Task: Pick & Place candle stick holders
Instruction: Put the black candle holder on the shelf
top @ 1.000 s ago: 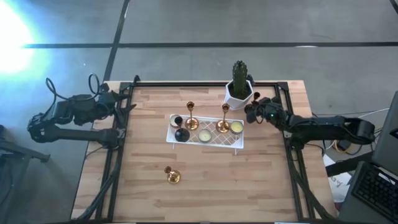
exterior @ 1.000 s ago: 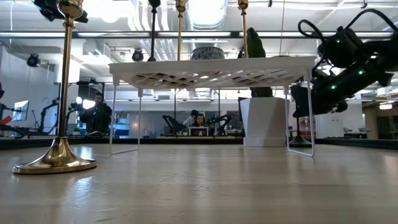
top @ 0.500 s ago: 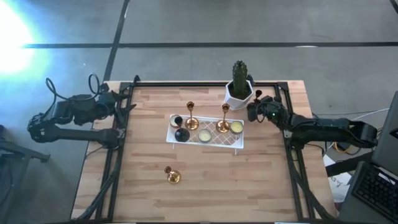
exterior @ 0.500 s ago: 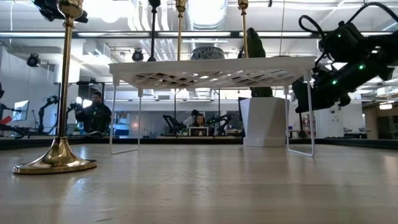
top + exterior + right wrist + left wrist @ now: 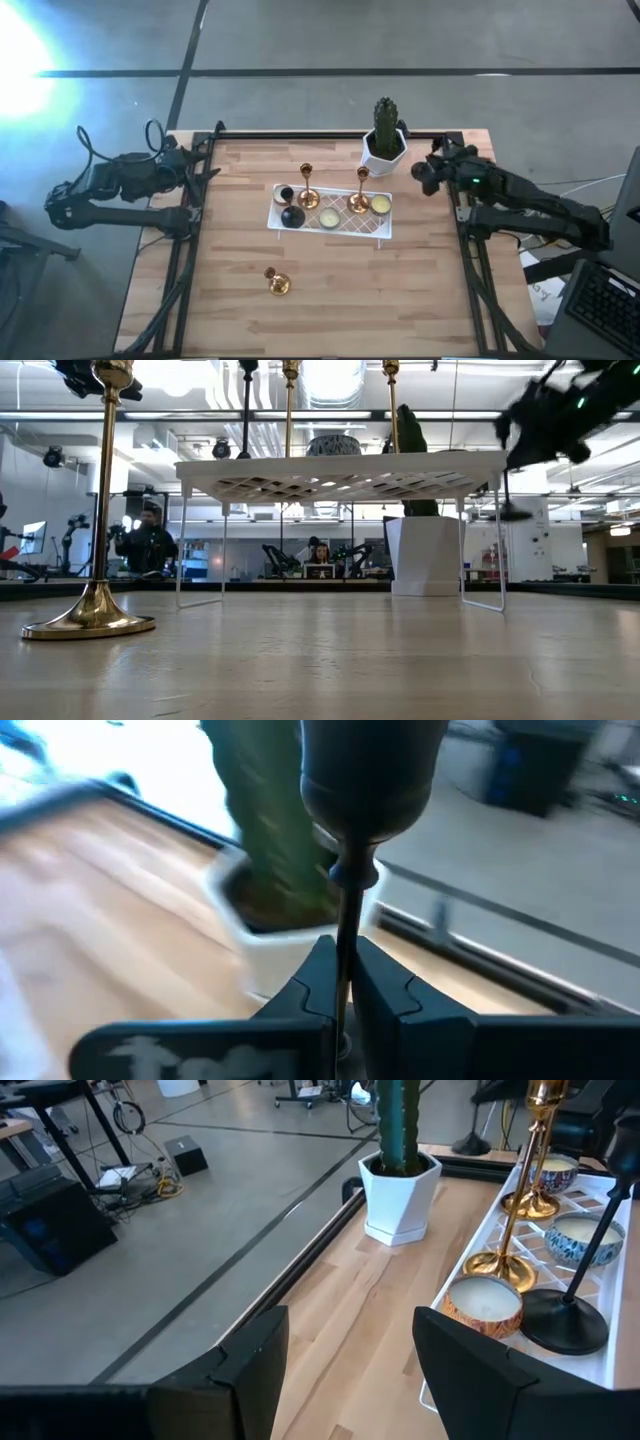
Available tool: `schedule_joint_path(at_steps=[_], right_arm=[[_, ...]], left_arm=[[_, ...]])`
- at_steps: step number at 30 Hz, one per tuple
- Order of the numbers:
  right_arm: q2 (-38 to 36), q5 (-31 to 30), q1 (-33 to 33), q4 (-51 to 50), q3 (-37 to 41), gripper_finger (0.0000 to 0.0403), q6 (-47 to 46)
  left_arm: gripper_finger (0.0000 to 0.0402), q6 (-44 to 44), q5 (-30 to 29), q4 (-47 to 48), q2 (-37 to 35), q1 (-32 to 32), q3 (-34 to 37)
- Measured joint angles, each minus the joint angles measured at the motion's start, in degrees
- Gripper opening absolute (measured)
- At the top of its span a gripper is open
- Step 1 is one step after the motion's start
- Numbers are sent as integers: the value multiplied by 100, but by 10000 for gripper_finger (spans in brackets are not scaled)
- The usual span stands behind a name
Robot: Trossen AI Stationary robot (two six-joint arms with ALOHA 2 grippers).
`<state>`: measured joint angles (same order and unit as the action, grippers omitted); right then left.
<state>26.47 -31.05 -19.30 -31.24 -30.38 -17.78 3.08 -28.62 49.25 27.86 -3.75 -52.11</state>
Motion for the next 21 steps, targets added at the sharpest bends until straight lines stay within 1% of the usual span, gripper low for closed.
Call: schedule_joint_path(at_steps=[3,6,13,16,21], right_arm=[[-151,-3,648,-189,-292,8,-208],[-21,-170,1390,-207,-496,8,-313],[826,-1652,3168,-797,-1301,8,-621],[1268,-2037,3798,-821,-1602,8,-763],[2102,-2588,4640,-904,-2105,8,-961]], left_arm=[[220,0,2,-126,2,0,37],[220,-81,2,-285,6,0,78],[220,-110,2,-444,2,0,76],[220,-110,0,-449,0,0,76],[220,-112,0,-469,0,0,74]])
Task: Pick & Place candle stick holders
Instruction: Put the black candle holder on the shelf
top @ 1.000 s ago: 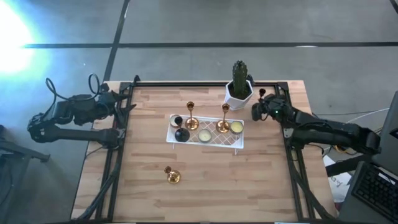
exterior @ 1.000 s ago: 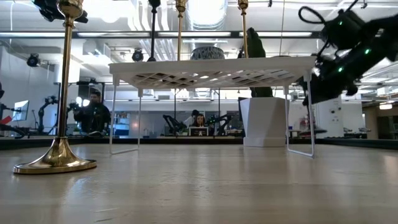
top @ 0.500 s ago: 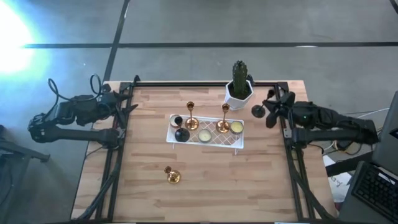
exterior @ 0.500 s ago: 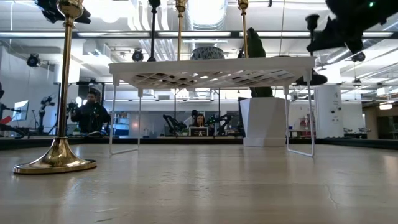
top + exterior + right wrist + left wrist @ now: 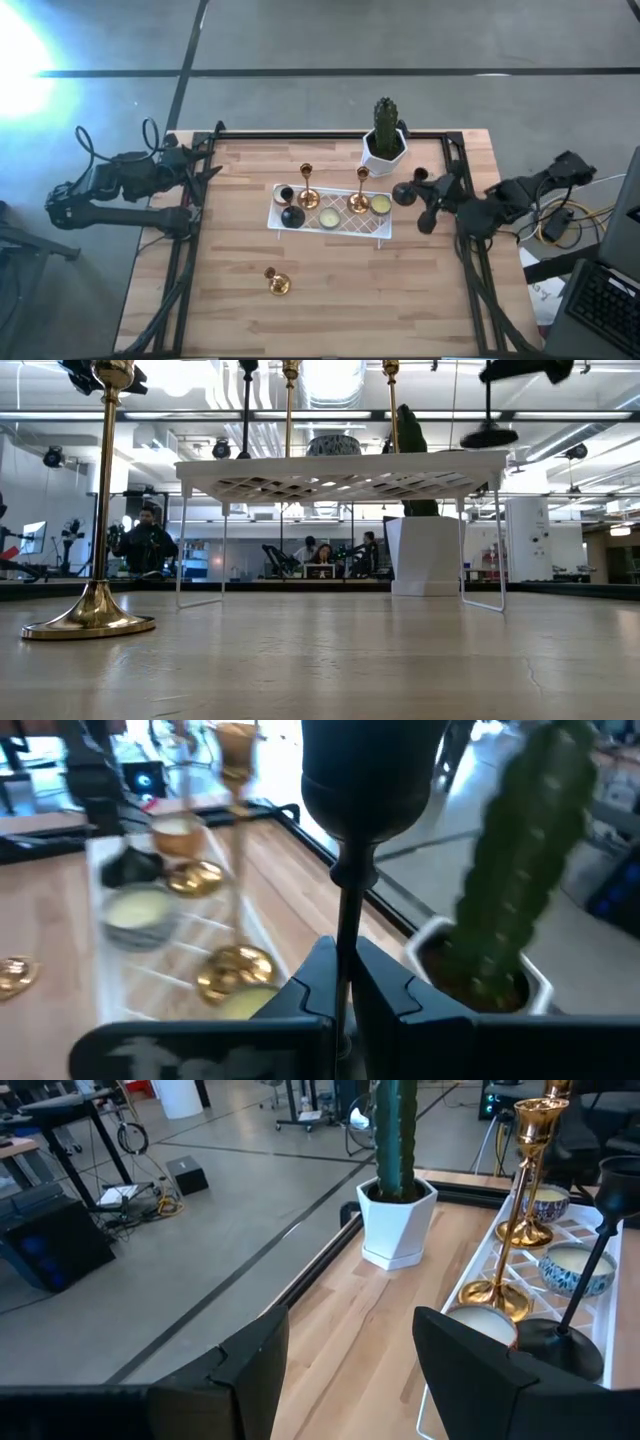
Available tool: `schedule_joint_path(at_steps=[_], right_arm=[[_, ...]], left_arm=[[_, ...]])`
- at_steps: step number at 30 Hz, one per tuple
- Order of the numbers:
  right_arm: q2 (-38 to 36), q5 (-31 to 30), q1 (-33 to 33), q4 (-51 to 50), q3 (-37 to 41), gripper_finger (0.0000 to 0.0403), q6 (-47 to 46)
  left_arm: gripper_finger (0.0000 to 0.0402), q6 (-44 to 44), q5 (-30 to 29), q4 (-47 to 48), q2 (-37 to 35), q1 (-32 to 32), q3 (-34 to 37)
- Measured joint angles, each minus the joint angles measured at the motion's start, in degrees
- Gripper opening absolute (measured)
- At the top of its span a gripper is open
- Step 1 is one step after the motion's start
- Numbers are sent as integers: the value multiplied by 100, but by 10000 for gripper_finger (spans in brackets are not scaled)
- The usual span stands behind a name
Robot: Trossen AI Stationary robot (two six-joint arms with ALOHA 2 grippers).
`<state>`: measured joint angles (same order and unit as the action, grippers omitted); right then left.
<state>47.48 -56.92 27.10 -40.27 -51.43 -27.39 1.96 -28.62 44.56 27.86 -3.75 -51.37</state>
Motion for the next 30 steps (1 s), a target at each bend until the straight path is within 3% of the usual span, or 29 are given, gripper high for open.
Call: schedule_joint_path(at_steps=[6,12,20,26,30], right_arm=[[973,-311,664,-1,-741,8,-96],[1773,-296,880,11,-1351,8,-139],[2368,314,873,226,-1588,8,-547],[2373,931,706,1413,-1457,8,134],[2339,1211,433,1542,-1331,8,227]], left_arm=[[220,-2,0,0,-2,0,0],[220,-4,0,2,-3,2,0],[220,-7,1,3,-4,2,4],[220,-7,1,5,-4,4,4],[220,-5,2,7,-4,4,4]])
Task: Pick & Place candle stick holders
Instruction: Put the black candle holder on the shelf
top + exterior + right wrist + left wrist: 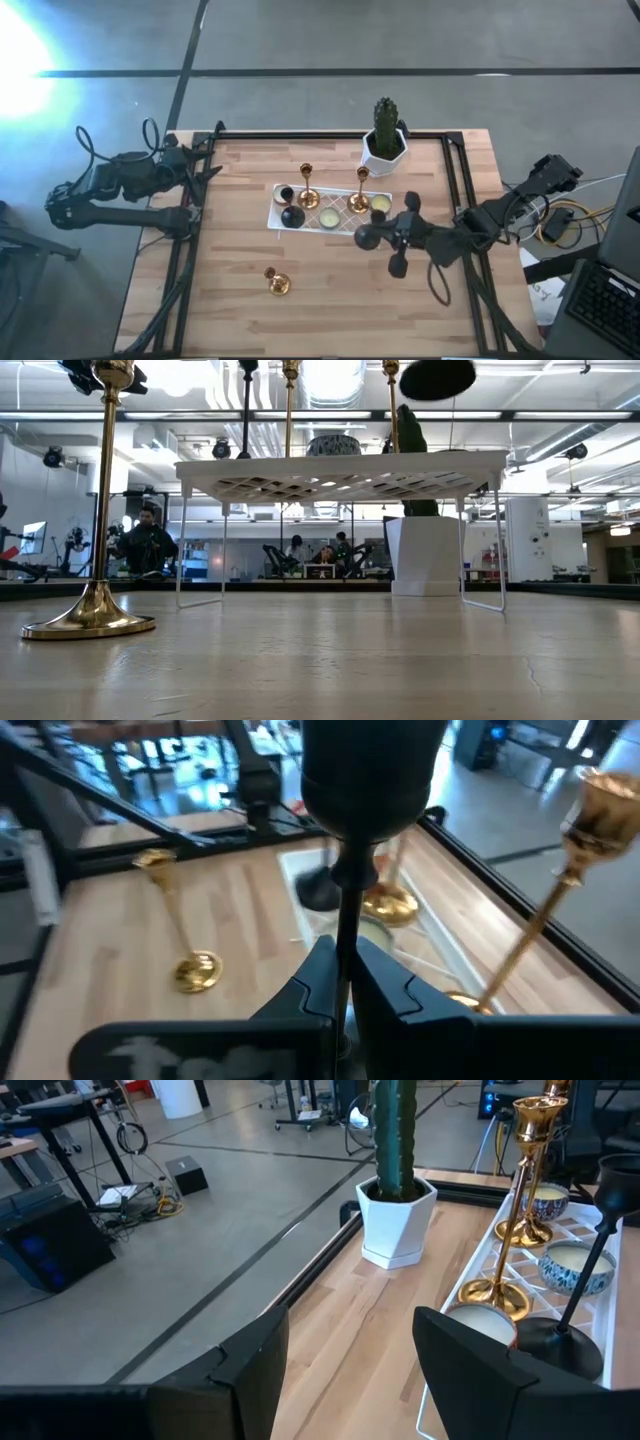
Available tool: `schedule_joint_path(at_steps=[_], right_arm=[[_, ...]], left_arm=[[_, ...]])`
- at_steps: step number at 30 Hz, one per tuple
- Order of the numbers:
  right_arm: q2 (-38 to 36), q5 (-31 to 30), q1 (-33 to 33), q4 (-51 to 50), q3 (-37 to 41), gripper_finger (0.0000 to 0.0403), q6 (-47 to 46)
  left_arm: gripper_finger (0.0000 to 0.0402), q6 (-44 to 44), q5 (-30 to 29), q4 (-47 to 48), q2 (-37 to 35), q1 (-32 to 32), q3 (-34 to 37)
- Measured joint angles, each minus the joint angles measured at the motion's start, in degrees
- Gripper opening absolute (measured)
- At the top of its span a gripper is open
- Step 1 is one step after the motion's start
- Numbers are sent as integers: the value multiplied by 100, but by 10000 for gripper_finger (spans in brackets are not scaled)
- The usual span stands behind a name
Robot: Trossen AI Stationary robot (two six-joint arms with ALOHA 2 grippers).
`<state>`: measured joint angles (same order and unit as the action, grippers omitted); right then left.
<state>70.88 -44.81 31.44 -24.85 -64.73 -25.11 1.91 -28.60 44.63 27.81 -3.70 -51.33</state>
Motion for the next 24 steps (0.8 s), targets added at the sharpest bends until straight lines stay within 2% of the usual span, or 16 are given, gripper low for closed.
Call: schedule_joint_path(at_steps=[3,11,16,24], right_arm=[[-10,31,-172,-1,148,8,3],[-123,716,-664,820,689,8,288],[-252,1018,-942,928,880,8,298],[-637,1087,-1256,1063,1369,8,283]], left_arm=[[220,-2,0,17,0,0,2],[220,-6,0,47,0,-2,4],[220,-5,1,58,0,-2,4],[220,-4,4,146,0,-4,4]])
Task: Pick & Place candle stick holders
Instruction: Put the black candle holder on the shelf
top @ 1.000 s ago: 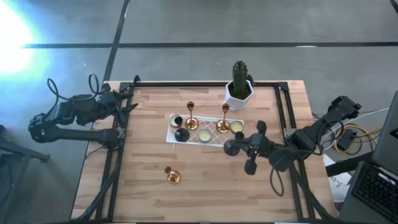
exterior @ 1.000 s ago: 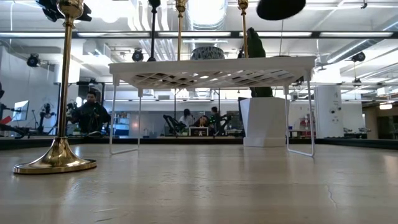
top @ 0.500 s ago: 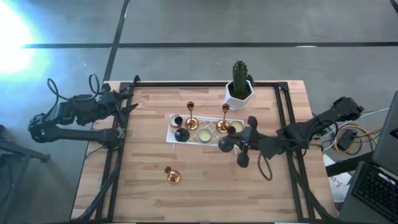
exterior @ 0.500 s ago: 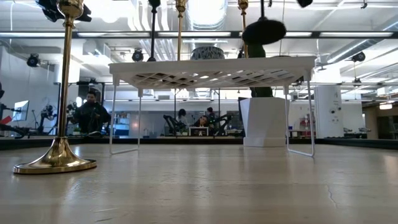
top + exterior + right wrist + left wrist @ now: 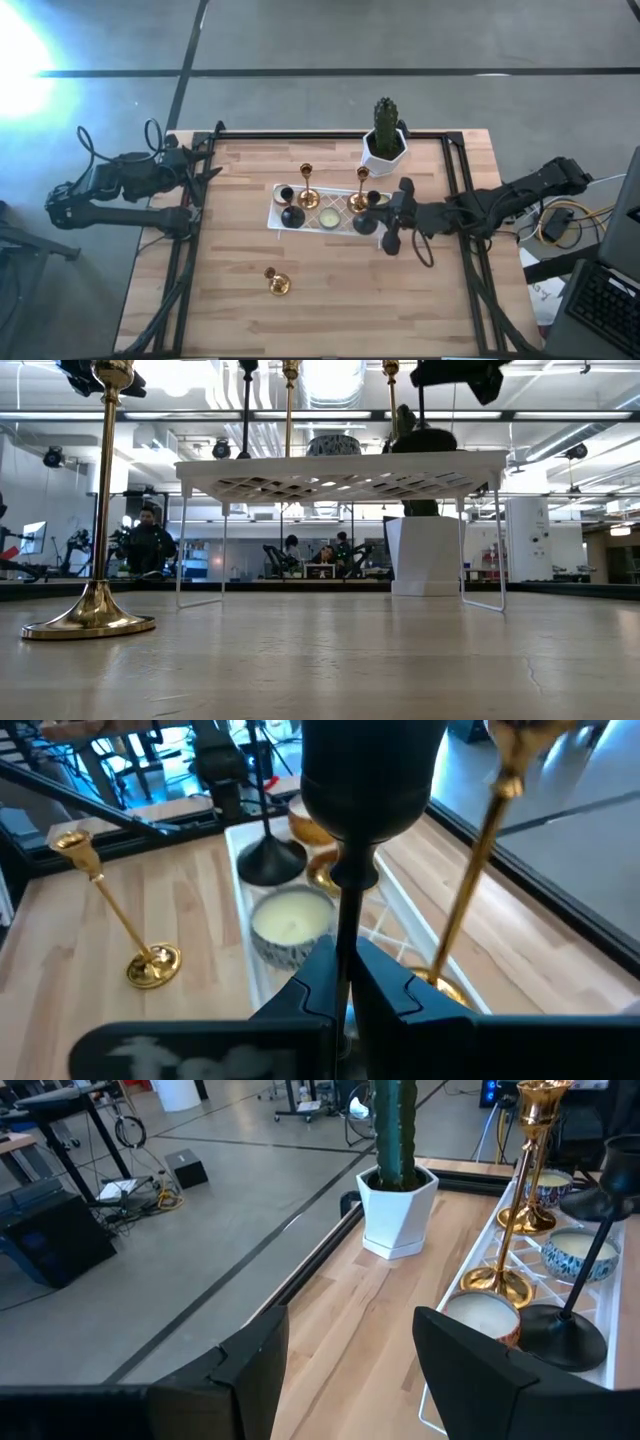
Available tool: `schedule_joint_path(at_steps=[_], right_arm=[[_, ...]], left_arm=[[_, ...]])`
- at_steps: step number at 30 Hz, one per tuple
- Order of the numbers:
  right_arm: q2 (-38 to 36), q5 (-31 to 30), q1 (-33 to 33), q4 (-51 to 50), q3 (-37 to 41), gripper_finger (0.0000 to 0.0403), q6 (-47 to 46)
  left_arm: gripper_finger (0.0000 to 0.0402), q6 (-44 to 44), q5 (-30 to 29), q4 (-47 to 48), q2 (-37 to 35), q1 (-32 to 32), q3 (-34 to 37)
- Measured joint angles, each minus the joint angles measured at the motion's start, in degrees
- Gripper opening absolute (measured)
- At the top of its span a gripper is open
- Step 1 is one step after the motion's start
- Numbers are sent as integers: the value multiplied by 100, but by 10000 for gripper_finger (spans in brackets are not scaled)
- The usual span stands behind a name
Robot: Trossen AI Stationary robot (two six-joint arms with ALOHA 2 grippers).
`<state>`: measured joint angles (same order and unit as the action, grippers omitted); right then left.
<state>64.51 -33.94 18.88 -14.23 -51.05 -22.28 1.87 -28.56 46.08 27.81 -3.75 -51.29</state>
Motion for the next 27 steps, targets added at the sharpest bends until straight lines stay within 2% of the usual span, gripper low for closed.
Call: schedule_joint_path(at_steps=[9,27], right_arm=[[-403,285,-222,668,676,8,-4],[-259,626,-366,608,691,8,-2]], left_arm=[[220,2,-2,-4,0,0,0],[220,28,0,-11,0,0,0]])
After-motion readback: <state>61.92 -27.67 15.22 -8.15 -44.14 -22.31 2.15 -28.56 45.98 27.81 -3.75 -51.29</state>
